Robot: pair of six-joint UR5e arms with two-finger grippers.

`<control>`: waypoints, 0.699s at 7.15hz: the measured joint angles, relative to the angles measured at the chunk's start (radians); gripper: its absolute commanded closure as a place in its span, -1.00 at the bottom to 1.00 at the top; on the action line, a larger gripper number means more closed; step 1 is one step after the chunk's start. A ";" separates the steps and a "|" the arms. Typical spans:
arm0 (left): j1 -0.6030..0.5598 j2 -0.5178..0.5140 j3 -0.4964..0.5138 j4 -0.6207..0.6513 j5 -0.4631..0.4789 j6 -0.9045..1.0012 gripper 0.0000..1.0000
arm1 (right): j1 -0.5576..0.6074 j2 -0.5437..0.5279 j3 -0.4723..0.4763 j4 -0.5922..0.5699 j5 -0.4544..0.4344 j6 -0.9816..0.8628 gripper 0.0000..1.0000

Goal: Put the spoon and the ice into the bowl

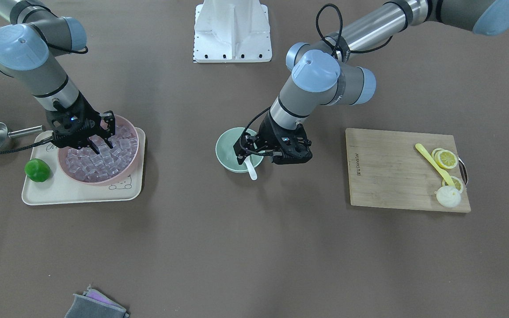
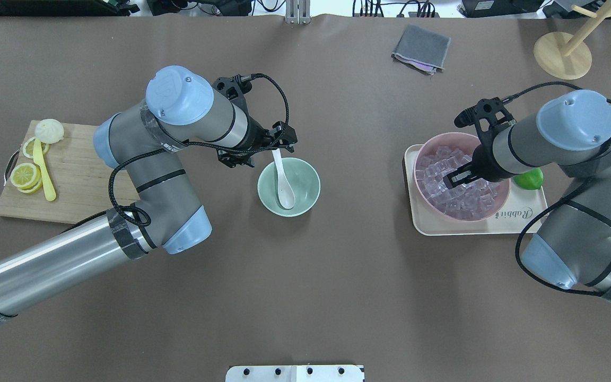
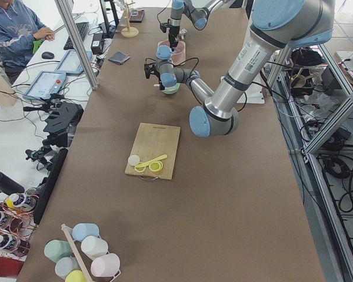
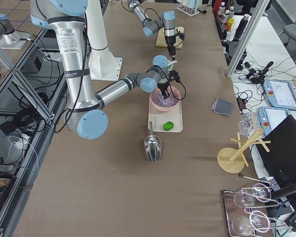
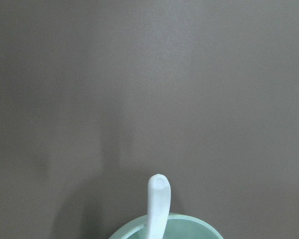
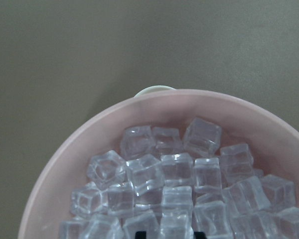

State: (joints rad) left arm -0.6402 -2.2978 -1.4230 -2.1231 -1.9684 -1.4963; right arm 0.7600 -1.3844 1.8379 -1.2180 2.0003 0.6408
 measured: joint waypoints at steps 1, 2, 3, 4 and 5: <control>0.000 0.001 0.001 -0.005 0.002 0.000 -0.96 | 0.001 -0.001 0.001 0.000 0.000 -0.001 1.00; -0.001 0.001 0.002 -0.008 0.003 0.001 -0.96 | 0.005 -0.002 0.004 0.000 0.003 -0.001 1.00; -0.003 0.001 0.002 -0.009 0.003 0.001 -0.96 | 0.016 -0.001 0.008 0.000 0.011 -0.005 1.00; -0.009 0.001 -0.005 -0.010 0.003 0.001 -0.96 | 0.042 0.001 0.012 -0.001 0.031 -0.010 1.00; -0.026 0.004 -0.029 -0.010 0.000 0.002 -0.96 | 0.081 0.005 0.025 -0.009 0.066 -0.013 1.00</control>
State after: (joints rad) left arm -0.6659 -2.2936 -1.4522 -2.1333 -1.9686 -1.4942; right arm 0.8406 -1.3793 1.8627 -1.2269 2.0666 0.6279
